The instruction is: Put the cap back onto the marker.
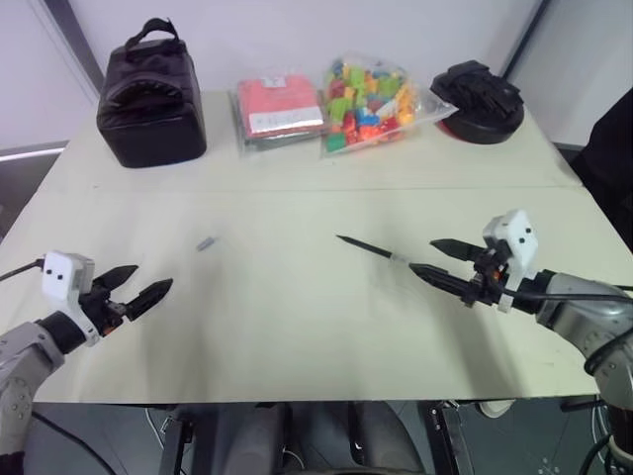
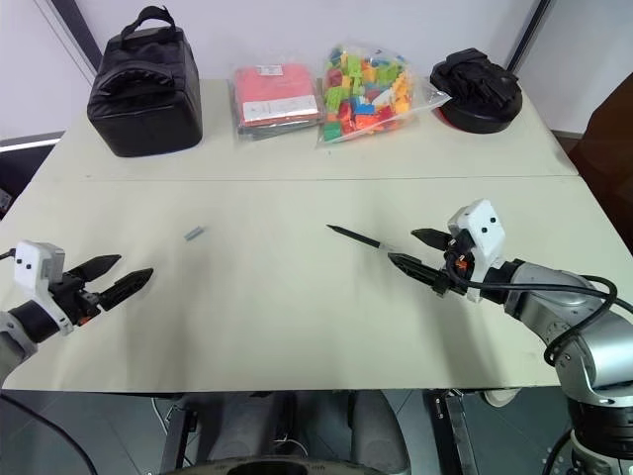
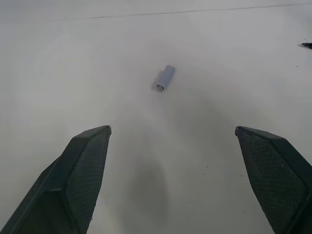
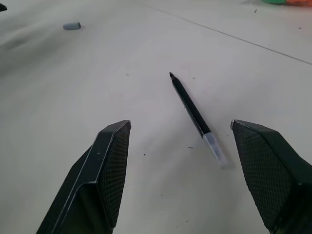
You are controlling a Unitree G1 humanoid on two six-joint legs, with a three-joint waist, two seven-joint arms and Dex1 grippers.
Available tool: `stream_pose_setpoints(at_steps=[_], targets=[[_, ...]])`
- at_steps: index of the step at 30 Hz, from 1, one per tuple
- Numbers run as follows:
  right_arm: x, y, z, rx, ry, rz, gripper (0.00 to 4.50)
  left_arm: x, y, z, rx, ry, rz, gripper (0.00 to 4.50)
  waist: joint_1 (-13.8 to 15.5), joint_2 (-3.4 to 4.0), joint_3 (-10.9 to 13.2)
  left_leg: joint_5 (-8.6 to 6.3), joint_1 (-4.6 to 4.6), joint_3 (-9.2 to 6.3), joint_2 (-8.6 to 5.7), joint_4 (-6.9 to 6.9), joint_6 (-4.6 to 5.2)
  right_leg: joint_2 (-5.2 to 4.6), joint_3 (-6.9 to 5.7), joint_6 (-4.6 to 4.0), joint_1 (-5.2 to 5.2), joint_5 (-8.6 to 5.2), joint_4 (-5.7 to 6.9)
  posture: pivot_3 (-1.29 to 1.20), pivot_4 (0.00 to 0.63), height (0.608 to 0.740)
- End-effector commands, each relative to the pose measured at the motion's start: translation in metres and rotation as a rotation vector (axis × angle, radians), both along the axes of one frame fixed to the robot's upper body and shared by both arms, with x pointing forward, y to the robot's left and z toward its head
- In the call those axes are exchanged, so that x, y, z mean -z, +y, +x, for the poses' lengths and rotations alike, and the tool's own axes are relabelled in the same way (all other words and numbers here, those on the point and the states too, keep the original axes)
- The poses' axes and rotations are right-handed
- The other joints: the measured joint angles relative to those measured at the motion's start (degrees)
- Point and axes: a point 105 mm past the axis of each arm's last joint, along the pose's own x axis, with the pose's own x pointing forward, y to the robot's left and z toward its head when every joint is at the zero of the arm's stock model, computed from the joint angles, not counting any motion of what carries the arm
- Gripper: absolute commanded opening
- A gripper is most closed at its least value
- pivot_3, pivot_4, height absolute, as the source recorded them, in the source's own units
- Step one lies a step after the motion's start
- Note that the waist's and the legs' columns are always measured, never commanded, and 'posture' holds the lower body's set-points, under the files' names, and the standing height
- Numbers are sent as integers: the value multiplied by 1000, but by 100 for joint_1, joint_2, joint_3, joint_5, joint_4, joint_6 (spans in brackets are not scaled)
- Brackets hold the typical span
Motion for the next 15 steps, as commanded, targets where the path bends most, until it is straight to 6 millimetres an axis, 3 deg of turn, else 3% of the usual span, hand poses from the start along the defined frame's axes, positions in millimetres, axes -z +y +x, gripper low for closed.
stream_pose_setpoints(at_steps=[1,15], targets=[[-9,1,2,-11,-48,3,3386,-9,3,3,-10,-45,18,4276,2,0,0,0,0,0,0,0,0,0,0,0,0,0,0,0,150,740],[-5,0,7,0,-75,-12,3386,-12,4,13,-5,-80,47,4276,-1,0,0,0,0,0,0,0,0,0,-1,1,0,1,0,0,150,740]])
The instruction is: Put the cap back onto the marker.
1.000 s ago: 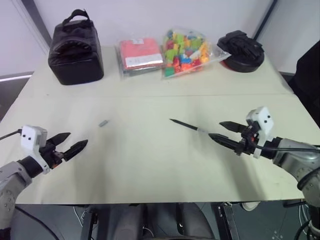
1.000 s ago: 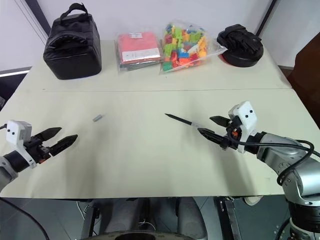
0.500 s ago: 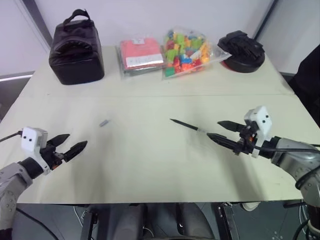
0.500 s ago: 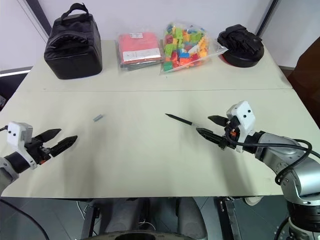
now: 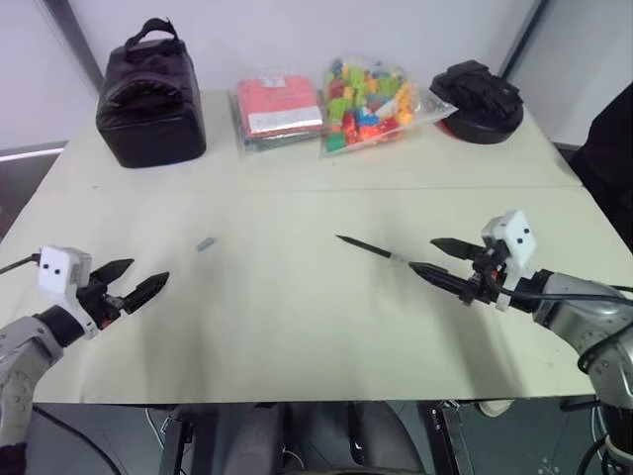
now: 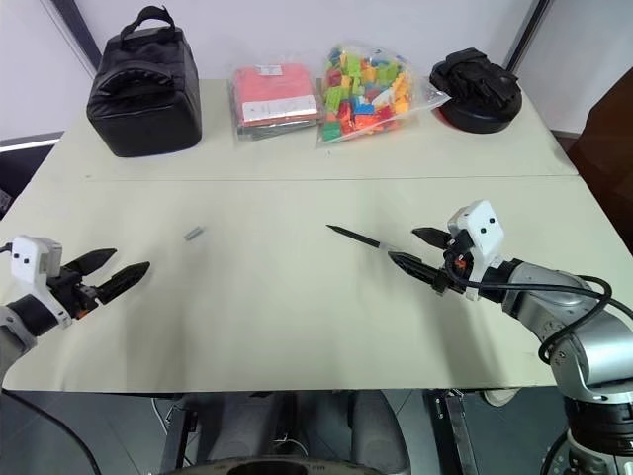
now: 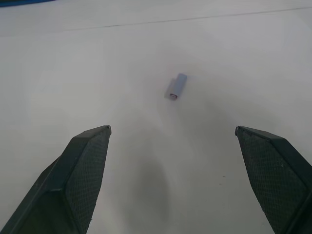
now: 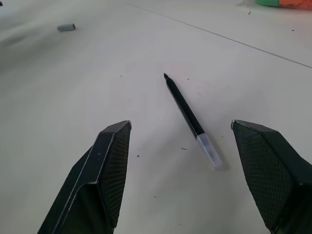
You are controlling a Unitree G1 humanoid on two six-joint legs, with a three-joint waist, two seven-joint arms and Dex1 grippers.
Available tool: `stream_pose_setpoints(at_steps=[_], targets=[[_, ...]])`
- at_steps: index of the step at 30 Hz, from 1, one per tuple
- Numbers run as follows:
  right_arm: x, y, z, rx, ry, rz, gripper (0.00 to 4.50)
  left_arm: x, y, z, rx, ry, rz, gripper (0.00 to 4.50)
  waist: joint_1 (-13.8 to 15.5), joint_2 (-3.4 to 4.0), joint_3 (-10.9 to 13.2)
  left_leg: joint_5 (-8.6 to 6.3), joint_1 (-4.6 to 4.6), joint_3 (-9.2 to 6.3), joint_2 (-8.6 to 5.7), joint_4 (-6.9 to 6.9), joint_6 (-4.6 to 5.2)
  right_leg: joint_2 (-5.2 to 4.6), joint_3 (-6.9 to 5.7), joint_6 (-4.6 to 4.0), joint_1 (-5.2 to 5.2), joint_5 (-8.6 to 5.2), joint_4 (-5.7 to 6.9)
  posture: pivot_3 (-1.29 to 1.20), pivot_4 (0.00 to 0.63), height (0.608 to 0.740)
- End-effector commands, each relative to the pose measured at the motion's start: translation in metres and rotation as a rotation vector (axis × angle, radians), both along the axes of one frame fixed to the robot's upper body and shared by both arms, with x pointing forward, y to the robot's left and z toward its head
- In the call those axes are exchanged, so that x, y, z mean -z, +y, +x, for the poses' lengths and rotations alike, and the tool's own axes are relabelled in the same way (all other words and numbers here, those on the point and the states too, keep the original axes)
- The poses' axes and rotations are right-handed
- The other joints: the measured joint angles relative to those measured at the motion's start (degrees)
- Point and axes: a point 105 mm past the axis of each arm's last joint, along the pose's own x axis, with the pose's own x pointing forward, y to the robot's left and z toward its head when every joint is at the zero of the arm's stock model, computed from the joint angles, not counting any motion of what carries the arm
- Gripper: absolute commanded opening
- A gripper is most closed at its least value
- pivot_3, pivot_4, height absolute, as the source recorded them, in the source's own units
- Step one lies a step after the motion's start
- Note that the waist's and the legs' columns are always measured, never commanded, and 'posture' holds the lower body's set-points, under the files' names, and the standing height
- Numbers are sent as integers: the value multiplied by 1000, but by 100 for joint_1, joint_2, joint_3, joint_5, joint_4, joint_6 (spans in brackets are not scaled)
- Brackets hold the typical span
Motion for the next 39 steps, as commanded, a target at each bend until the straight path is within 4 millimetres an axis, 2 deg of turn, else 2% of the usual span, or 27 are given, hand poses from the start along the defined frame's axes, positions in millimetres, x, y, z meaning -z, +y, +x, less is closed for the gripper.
stream_pose_setpoints(at_steps=[1,5,8,15,18,21,26,30,39], targets=[[-7,4,3,-18,-57,-7,3386,-9,-4,5,21,-45,35,4276,1,0,0,0,0,0,0,0,0,0,0,0,0,0,0,0,150,740],[-8,5,10,-25,-88,-36,3386,-14,-8,15,66,-62,81,4276,1,0,0,0,0,0,-1,0,0,0,0,0,0,0,0,0,150,740],[-10,6,16,-42,-105,-52,3386,-26,-10,26,130,-85,104,4276,3,0,0,0,0,0,-2,0,0,2,-3,1,0,1,1,0,150,740],[-8,11,24,-103,-114,-107,3386,-50,-38,35,493,-37,203,4276,-15,2,1,0,-1,3,-4,0,0,6,-9,16,-3,9,1,0,150,740],[-7,13,28,-126,-121,-125,3386,-53,-47,36,628,-12,283,4276,-17,2,1,1,-1,3,-4,0,0,23,-9,16,-3,9,1,0,150,740],[-1,12,44,-92,-150,-156,3386,-63,-65,43,755,-53,354,4276,-19,1,3,1,-1,4,-3,0,0,26,-9,17,-4,9,2,0,150,740],[10,21,62,-115,-175,-168,3386,-77,-92,62,819,-167,366,4276,-18,1,3,2,-3,4,-4,5,0,32,-8,19,-5,11,8,0,150,740],[17,36,72,-166,-181,-197,3386,-77,-110,69,843,-223,353,4276,-59,1,3,2,-5,9,-3,5,1,39,-2,20,-11,11,9,0,150,740],[35,53,81,-253,-132,-239,3386,-68,-115,67,838,-229,324,4276,-46,1,3,3,-7,11,0,7,0,43,1,21,-16,11,14,0,150,740]])
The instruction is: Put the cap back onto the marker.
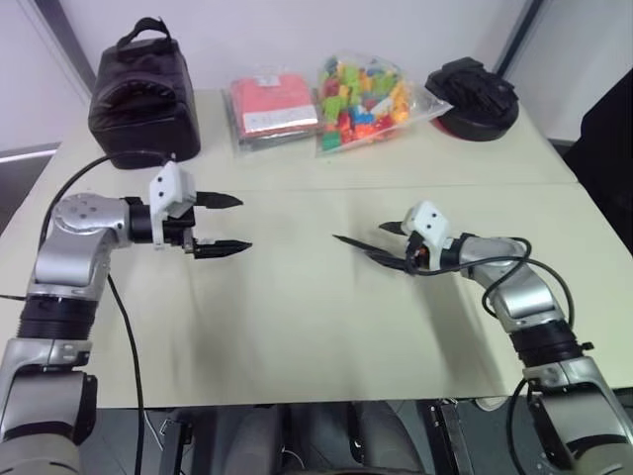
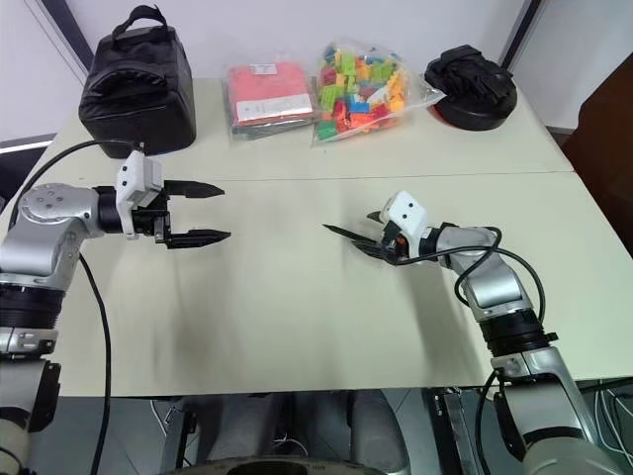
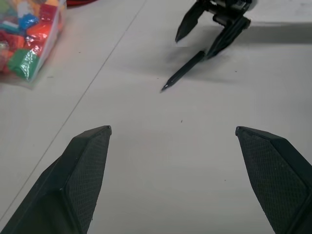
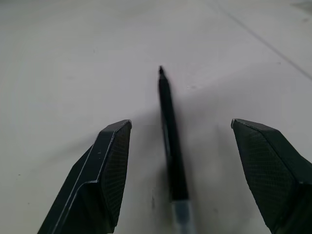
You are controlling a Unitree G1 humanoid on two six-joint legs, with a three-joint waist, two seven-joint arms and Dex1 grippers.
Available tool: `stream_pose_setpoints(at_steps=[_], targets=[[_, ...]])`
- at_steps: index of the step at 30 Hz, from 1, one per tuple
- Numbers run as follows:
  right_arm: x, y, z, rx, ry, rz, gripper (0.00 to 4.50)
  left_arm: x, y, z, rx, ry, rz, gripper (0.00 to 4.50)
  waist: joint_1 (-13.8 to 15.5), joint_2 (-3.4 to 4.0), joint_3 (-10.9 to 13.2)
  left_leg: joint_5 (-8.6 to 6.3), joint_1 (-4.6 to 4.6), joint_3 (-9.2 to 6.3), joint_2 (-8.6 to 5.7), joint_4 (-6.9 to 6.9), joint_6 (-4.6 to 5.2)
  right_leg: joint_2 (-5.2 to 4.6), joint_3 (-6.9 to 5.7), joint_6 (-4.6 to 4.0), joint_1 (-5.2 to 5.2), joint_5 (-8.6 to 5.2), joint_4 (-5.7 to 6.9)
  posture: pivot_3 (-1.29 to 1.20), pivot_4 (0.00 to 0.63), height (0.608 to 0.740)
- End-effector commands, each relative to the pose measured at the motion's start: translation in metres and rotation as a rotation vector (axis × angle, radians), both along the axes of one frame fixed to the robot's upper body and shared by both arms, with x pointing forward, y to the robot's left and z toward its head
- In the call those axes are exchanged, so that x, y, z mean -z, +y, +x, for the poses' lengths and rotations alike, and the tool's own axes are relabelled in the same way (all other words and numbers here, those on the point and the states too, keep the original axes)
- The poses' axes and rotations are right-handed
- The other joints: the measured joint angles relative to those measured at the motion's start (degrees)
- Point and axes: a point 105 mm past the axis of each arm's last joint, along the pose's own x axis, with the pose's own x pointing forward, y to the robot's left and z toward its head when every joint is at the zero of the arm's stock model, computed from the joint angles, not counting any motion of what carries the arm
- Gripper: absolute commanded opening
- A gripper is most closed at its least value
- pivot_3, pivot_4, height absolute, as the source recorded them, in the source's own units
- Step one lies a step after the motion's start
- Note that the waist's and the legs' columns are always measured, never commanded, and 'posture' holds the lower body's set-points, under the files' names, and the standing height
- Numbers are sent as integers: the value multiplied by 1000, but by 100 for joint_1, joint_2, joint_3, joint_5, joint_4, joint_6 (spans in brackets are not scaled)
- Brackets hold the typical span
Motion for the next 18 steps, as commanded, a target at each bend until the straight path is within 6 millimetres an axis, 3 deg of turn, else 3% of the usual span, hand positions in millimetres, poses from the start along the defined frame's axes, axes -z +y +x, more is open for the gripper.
stream_pose_setpoints(at_steps=[1,9,18], targets=[[-5,7,3,-43,-19,-15,3386,-9,2,-2,-14,-43,-10,4276,11,0,0,0,0,-1,0,0,0,0,0,0,0,0,0,0,150,740],[-5,12,19,-15,-3,13,3386,-3,7,-5,-55,-31,-26,4276,2,0,0,0,0,-3,0,4,-1,0,0,0,0,0,6,0,150,740],[5,25,23,-32,42,-2,3386,3,5,-9,-79,-21,-44,4276,5,1,1,1,0,-3,-1,4,-3,-2,1,0,-2,0,8,0,150,740]])
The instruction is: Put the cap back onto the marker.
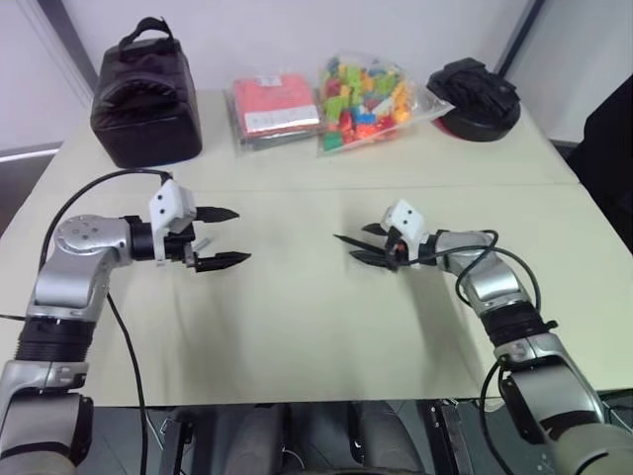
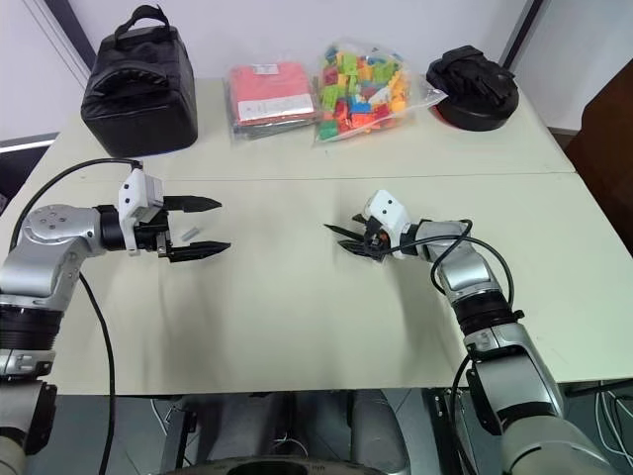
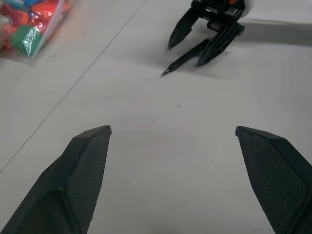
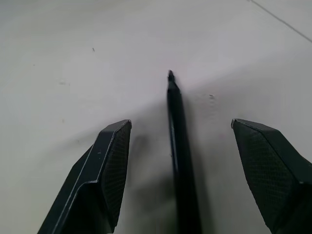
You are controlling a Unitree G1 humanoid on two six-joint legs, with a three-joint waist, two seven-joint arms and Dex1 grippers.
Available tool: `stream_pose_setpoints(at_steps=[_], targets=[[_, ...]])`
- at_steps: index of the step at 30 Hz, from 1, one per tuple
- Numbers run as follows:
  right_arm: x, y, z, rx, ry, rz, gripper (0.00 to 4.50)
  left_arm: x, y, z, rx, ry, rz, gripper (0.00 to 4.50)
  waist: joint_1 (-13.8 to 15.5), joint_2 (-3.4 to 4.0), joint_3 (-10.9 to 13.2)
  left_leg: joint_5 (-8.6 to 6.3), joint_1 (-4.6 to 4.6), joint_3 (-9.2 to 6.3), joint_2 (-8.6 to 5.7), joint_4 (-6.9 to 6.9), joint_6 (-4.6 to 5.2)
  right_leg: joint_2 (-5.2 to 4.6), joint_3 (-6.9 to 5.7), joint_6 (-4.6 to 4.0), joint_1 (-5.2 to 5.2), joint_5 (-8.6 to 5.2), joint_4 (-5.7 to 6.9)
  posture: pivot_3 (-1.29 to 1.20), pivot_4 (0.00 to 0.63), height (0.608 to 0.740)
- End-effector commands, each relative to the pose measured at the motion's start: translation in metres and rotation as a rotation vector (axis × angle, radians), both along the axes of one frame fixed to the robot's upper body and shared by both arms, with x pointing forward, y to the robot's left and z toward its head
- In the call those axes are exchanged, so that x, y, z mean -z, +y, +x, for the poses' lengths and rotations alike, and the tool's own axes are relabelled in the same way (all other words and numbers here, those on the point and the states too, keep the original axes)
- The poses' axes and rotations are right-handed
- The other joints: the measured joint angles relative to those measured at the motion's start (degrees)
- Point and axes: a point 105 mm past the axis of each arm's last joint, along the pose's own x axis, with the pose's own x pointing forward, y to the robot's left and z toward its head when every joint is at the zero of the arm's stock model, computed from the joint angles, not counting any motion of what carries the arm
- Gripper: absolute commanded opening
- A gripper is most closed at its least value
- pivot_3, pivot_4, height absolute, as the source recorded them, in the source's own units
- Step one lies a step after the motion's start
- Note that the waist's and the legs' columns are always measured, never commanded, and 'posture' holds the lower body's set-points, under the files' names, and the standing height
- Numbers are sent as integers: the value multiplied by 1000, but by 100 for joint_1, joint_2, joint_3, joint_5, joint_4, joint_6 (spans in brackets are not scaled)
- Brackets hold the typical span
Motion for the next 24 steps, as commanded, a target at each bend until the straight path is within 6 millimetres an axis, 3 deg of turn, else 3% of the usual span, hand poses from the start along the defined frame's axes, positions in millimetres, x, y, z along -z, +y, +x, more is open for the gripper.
stream_pose_setpoints(at_steps=[1,7,10,15,24], targets=[[-7,4,3,-17,-22,-24,3386,-11,1,-1,-13,-42,-20,4276,-1,0,0,0,0,0,-1,0,0,0,0,0,0,0,0,0,150,740],[1,4,5,-18,3,-72,3386,-8,-2,-2,-20,-41,-33,4276,-8,0,0,0,1,-1,0,0,-1,1,0,0,0,0,1,0,150,740],[6,1,5,-13,15,-100,2504,-8,-3,-3,-23,-43,-37,4316,-9,0,0,1,4,0,-1,0,-1,0,0,0,2,0,2,0,150,740],[10,0,3,-21,36,-107,66,-8,-2,-3,-38,-48,-41,4316,1,0,-1,2,9,-2,-1,1,-4,0,-1,0,6,0,9,0,150,740],[5,-7,-1,-20,7,-124,66,-4,14,2,-110,-46,-29,4316,16,0,-1,2,10,-4,-3,2,-4,-1,-1,0,8,0,10,0,150,740]])
